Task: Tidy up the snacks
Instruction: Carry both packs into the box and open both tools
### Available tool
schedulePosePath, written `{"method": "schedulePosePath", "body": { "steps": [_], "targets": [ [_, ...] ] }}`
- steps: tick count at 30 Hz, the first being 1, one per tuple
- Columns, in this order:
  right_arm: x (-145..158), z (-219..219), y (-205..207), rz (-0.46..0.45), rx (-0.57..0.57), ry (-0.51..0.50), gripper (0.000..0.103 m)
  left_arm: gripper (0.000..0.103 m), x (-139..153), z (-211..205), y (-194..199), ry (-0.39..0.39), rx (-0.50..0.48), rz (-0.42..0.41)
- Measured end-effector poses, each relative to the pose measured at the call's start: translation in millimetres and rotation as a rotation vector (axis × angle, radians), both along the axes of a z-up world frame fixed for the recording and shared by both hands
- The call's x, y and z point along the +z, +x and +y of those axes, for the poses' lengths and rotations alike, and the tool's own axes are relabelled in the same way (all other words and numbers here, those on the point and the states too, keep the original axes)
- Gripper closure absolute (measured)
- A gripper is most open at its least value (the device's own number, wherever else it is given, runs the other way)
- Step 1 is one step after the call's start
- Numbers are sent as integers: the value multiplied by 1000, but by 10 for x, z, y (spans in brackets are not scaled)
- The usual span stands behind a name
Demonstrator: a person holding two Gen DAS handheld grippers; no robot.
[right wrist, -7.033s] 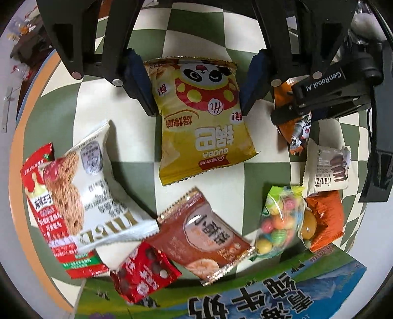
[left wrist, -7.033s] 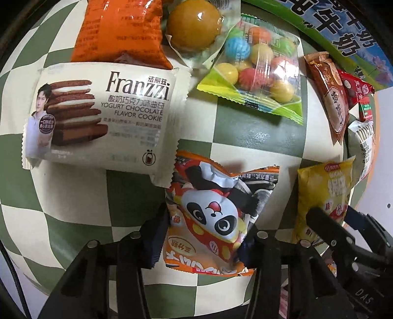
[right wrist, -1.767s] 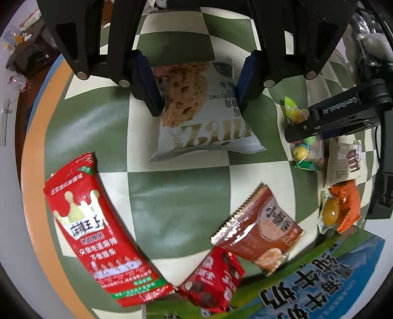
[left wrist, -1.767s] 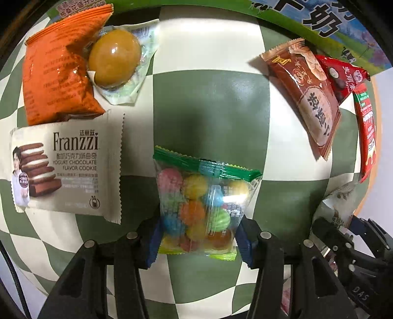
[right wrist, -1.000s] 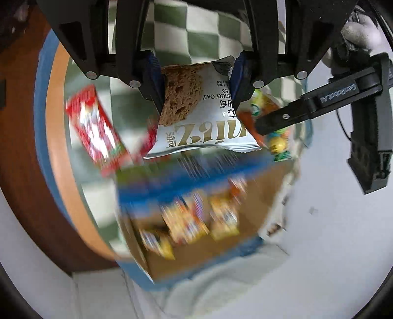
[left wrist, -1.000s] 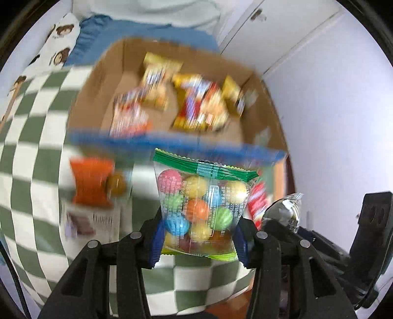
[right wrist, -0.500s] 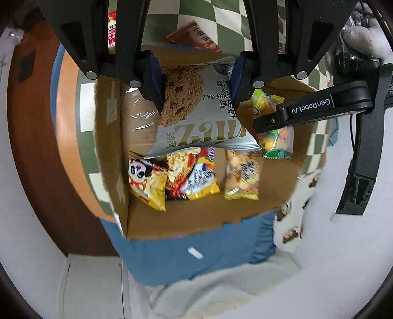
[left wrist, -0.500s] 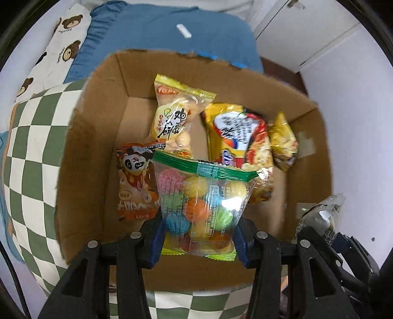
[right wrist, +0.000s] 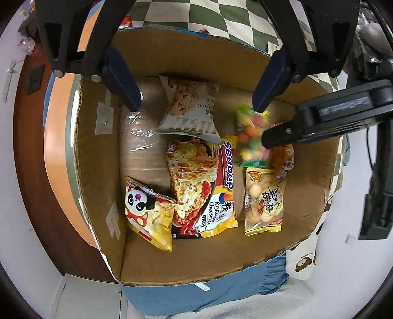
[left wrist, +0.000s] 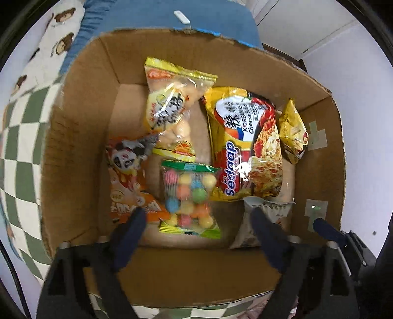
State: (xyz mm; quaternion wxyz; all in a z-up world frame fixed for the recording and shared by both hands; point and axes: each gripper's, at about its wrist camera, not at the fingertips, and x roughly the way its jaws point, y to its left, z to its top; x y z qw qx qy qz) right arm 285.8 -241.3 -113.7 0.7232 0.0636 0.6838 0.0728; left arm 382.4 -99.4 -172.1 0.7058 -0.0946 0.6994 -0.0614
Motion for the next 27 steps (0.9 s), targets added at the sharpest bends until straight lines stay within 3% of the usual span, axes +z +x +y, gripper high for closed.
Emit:
{"method": "schedulePosePath", "body": {
  "steps": [13, 22, 27],
  "targets": [
    [219, 15, -123, -93, 42, -82, 6, 11, 214, 106, -275, 121, 21, -127],
    [429, -67, -324, -184, 18, -92, 6, 11, 481, 148, -511, 190, 13, -280],
    [737, -52, -548, -276, 16, -123, 6, 11, 746, 149, -735, 197, -2, -377]
  ]
}}
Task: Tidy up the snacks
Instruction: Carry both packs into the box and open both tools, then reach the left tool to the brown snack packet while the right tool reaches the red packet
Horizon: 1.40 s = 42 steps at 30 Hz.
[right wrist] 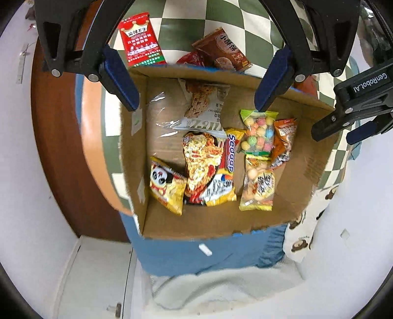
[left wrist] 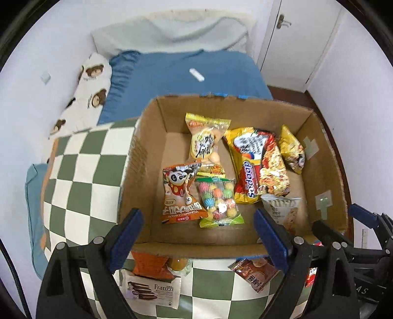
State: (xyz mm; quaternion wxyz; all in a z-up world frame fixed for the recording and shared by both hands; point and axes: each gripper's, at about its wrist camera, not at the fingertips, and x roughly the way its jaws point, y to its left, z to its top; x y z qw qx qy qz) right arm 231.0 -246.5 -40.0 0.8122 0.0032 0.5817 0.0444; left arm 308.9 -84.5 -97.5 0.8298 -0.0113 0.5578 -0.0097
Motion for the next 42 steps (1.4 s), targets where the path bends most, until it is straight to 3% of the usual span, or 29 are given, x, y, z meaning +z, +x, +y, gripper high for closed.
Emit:
{"method": "schedulePosePath", "body": {
  "steps": [16, 21, 23, 25, 26, 28, 32, 35, 39, 42],
  "targets": [
    [901, -8, -791, -231, -4, 12, 6, 11, 688, 2, -881, -9, -11, -214],
    [937, -148, -996, -234, -26, 70, 6, 11, 628, -103, -1019, 17, -49, -224],
    [824, -289, -1031, -209, -48, 86, 6, 11, 434, -214, -991, 33, -94, -158],
    [624, -482, -1052, -175, -81, 89, 7, 11, 194, -291, -939, -7, -110, -74],
    [527, -564, -1052, -162, -93, 91, 7, 11, 19, -333, -896, -35, -108, -20],
    [294, -740, -1051, -134, -112, 87, 18, 11, -294, -402, -818, -71, -94, 80],
    [-275, -1058, -977, -21, -147, 65, 19, 11, -879, -644, -733, -114, -46, 225],
    [-663, -1200, -953, 43, -154, 36, 18, 11, -1173, -906, -665, -95, -30, 261],
    [-976, -1261, -919, 89, -129, 29, 18, 11, -1510, -1174, -643, 14, -65, 297],
    [-1161, -1254, -858, 124, -85, 19, 17, 11, -1626, -1122, -717, 77, -82, 327]
  ]
}}
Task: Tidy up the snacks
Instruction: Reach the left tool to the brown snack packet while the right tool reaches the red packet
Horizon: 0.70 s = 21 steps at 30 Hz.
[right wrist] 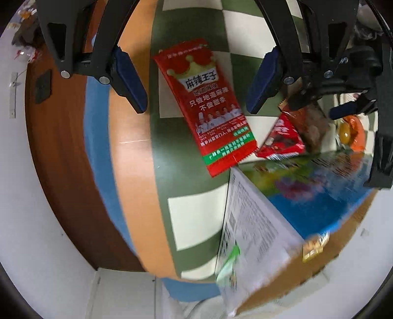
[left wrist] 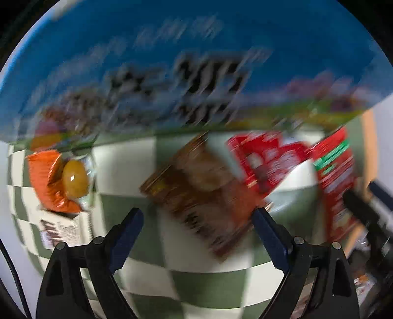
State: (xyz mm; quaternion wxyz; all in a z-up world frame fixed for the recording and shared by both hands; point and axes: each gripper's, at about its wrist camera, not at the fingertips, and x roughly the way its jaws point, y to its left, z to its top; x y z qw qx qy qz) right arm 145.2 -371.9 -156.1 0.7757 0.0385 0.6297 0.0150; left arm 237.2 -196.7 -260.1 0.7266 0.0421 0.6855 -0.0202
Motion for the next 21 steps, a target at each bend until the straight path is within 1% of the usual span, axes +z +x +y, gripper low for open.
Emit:
{"method": "schedulePosePath", "body": {
  "steps": [4, 6, 8, 10, 12, 14, 17, 19, 20, 21],
  "targets": [
    [-195, 107, 51, 35, 80, -36, 15, 11, 15, 302, -147, 29, 12, 20],
    [-234, 143, 48, 44, 88, -28, 15, 11, 83, 455, -211, 16, 46, 25],
    [-268, 151, 23, 55, 67, -9, 19, 11, 150, 508, -225, -33, 77, 25],
    [-282, 160, -28, 58, 52, 4, 36, 11, 202, 486, -177, -111, 115, 38],
    [-313, 195, -127, 65, 39, 11, 38, 11, 193, 402, -78, -171, 150, 59],
    [-330, 196, -225, 76, 26, 42, 38, 11, 158, 312, 20, -202, 174, 66],
    [-357, 205, -366, 76, 14, 47, 39, 11, 45, 142, 123, -207, 195, 76],
    [-374, 220, -435, 79, 9, 42, 39, 11, 63, 80, 130, -170, 199, 21],
    [-394, 228, -473, 82, 6, 41, 39, 12, 63, 37, 140, -146, 182, 3],
    [-410, 237, -497, 84, 5, 40, 39, 22, 65, 15, 140, -130, 166, -13]
  ]
}}
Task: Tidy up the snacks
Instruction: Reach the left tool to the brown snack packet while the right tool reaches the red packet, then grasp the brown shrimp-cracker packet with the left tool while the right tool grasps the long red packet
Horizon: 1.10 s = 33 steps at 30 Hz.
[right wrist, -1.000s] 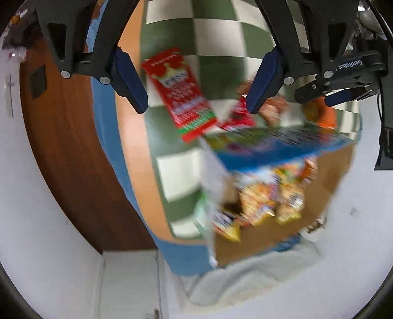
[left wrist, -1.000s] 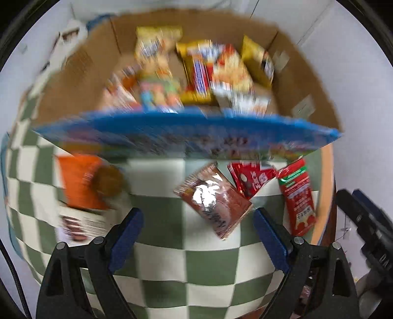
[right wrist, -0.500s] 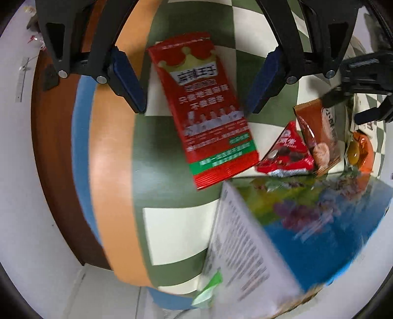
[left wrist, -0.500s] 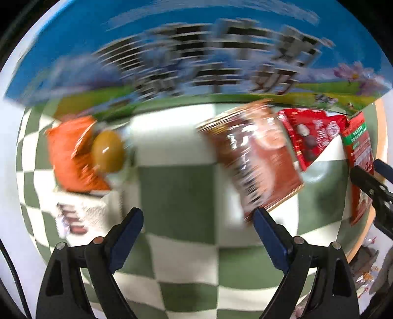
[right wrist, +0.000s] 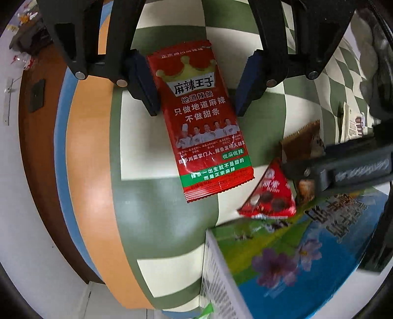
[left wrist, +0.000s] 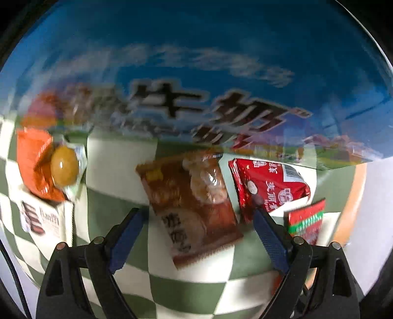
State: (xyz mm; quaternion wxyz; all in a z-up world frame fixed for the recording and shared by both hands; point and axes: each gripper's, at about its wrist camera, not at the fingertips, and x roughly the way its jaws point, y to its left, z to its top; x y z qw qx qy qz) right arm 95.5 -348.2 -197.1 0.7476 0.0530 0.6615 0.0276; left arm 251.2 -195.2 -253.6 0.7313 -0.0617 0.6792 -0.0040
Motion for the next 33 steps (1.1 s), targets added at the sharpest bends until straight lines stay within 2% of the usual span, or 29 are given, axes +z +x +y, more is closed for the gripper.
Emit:
{"method": "schedulePosePath", "body": {
  "steps": [3, 8, 12, 15, 20, 25, 26, 28, 30, 33],
  "targets": [
    [-28, 27, -106, 1, -4, 4, 39, 35, -14, -30, -31, 49, -57, -27],
    [-40, 60, -272, 7, -8, 14, 39, 44, -4, 66, -98, 78, -127, -30],
    [-85, 155, -389, 34, 2, 40, 39, 44, -33, 201, -405, 67, -168, -3],
    [-127, 228, -484, 60, 4, 78, 38, 44, -78, 272, -539, 1, -169, 49],
    [-200, 291, -472, 93, -22, 113, 37, 34, -209, 346, -404, -71, -111, 89],
    [-185, 315, -336, 68, 6, 52, 37, 32, -214, 301, -272, -52, -115, 59],
    [-205, 372, -361, 58, 18, 30, 38, 34, -203, 260, -210, -46, -123, 49],
    [-211, 550, -426, 30, 29, -3, 44, 47, -138, 220, -175, -34, -143, 33],
    [-196, 606, -484, 37, 18, 17, 44, 49, -103, 199, -331, -28, -157, 39],
    [-220, 703, -595, 75, -21, 113, 43, 48, -146, 195, -503, -48, -171, 65]
  ]
}}
